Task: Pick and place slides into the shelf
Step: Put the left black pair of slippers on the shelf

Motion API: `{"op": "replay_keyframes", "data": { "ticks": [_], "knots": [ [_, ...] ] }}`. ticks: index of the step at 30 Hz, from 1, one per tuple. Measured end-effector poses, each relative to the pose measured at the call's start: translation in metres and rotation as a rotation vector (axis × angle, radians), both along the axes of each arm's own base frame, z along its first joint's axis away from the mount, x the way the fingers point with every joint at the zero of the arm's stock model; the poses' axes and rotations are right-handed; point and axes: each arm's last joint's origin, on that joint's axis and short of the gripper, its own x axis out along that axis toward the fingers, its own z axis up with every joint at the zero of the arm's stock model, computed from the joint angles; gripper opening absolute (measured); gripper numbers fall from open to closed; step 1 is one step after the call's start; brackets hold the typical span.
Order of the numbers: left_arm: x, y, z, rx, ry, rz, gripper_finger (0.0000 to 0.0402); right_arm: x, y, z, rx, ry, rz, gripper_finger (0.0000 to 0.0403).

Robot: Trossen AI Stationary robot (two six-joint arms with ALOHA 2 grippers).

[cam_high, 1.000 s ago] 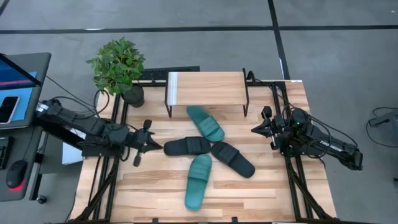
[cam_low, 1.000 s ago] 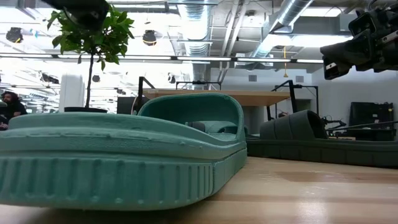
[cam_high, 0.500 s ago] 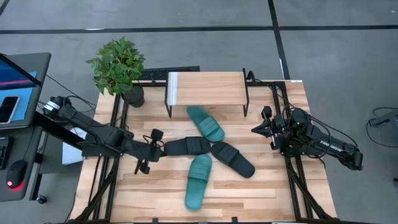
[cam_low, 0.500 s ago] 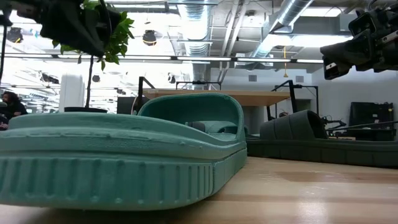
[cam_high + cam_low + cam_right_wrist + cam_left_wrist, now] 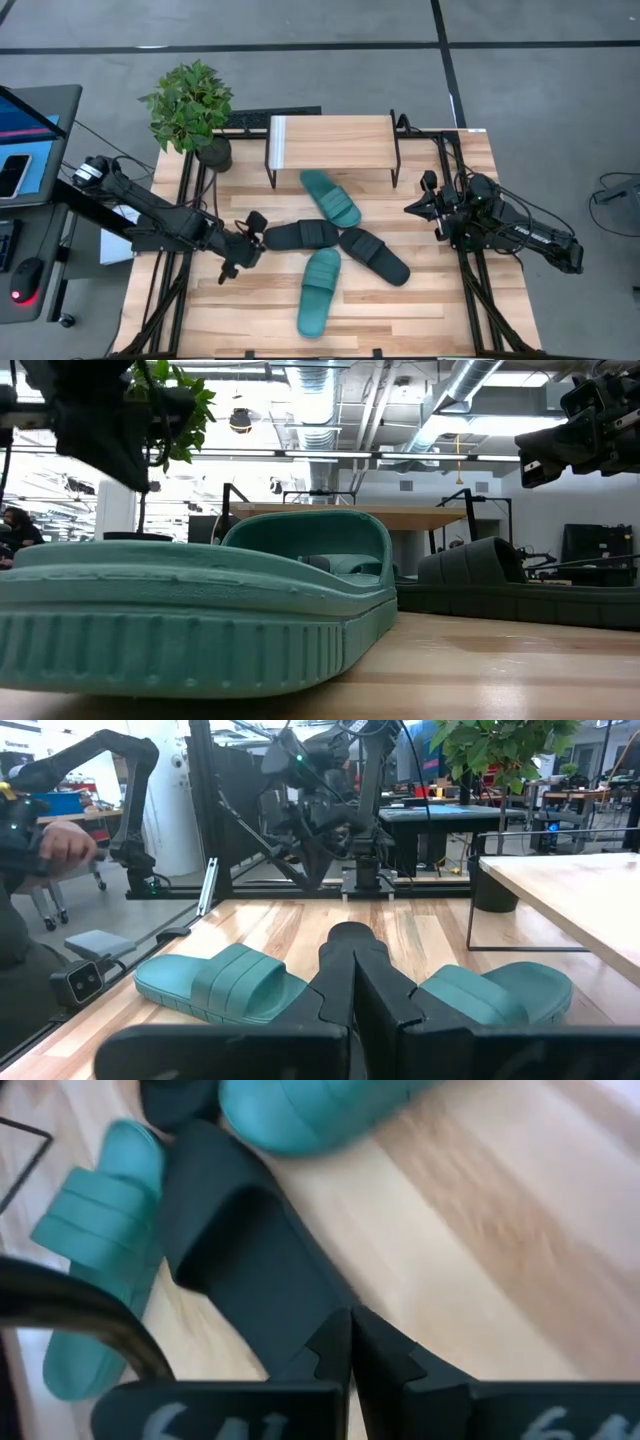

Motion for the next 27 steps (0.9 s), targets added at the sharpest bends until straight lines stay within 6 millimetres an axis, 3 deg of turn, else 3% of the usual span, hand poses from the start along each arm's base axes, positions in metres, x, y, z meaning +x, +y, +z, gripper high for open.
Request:
{"op": "replay_keyframes", "data": {
  "ticks": [7, 12, 20, 27],
  "knots": [
    [-0.0038, 0.0027, -0.0027, 0.102, 0.046, -0.059, 0.0000, 0.0000, 0.0000, 0.0000, 0.000, 0.000, 0.000, 0.0000],
    [-0.0011, 0.0010, -0.0008, 0.111, 0.016, -0.111, 0.0000, 0.0000, 0.0000, 0.0000, 0.000, 0.000, 0.000, 0.0000],
    [0.0030, -0.0005, 0.0025, 0.069, -0.043, -0.058, 0.0002, 0.0000, 0.0000, 0.0000, 0.000, 0.000, 0.000, 0.0000],
    [0.0033, 0.0002, 0.0027, 0.085, -0.052, -0.037, 0.0053, 0.0000, 0.0000, 0.0000, 0.000, 0.000, 0.000, 0.0000]
  ]
}}
